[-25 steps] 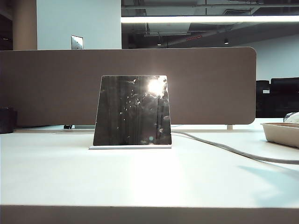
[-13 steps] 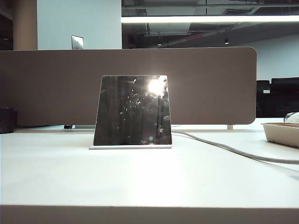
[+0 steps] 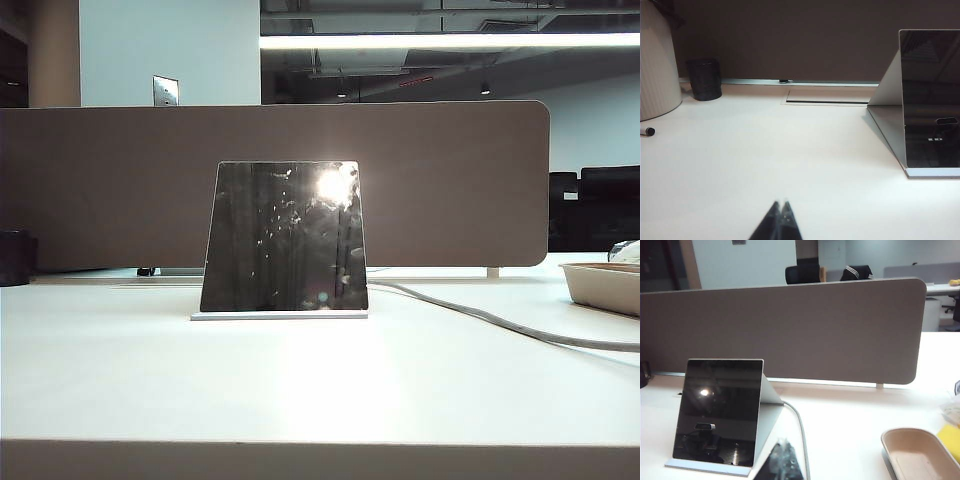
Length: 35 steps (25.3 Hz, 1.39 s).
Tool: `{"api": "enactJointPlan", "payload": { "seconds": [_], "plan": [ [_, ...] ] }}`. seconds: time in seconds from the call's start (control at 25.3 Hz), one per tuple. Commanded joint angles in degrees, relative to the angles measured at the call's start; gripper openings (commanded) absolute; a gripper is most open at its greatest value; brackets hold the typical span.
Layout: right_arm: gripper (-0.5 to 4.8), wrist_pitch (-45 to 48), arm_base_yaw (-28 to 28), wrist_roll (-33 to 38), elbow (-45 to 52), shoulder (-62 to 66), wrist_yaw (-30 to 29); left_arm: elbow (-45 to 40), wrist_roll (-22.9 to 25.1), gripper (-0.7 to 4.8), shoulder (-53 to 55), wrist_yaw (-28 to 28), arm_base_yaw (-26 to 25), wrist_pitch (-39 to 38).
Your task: Push the base of the mirror on the table to move it forward for a short distance.
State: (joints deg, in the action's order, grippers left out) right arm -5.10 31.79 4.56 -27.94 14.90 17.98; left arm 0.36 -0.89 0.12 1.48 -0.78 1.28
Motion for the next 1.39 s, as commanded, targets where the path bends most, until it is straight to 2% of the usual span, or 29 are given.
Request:
{"api": "enactJointPlan", "payload": {
  "seconds": [0.04,0.28,0.59,1.11,1.19,1.27,1.39],
  "plan": [
    [-0.05,2.25,0.0,-0.11,1.42,0.04,0.26,0.04,0.24,-0.01,0.02,-0.22,0.0,0.5],
    [0.0,2.29,0.0,-0.33,3.5,0.22,0.15,0.07,0.24,-0.01,0.02,-0.24,-0.04,0.5],
    [0.0,-3.72,0.02,-0.31,3.61,0.13,0.11,0.04,0.24,-0.01,0.02,-0.22,-0.07,0.5],
    [0.0,-6.69,0.0,-0.59,3.61,0.11,0.28,0.04,0.24,-0.01,0.02,-0.22,-0.07,0.5],
    [0.0,-6.71,-0.24,-4.59,3.65,-0.13,1.6,0.04,0.24,-0.01,0.02,-0.22,-0.07,0.52],
    [0.0,-6.67,-2.58,-6.25,4.44,-2.27,1.55,0.07,0.24,-0.01,0.02,-0.22,-0.07,0.5],
    [0.0,-4.48,-9.46,-5.51,7.32,-5.95,-2.25,0.04,0.24,-0.01,0.02,-0.22,-0.07,0.5]
  ]
}}
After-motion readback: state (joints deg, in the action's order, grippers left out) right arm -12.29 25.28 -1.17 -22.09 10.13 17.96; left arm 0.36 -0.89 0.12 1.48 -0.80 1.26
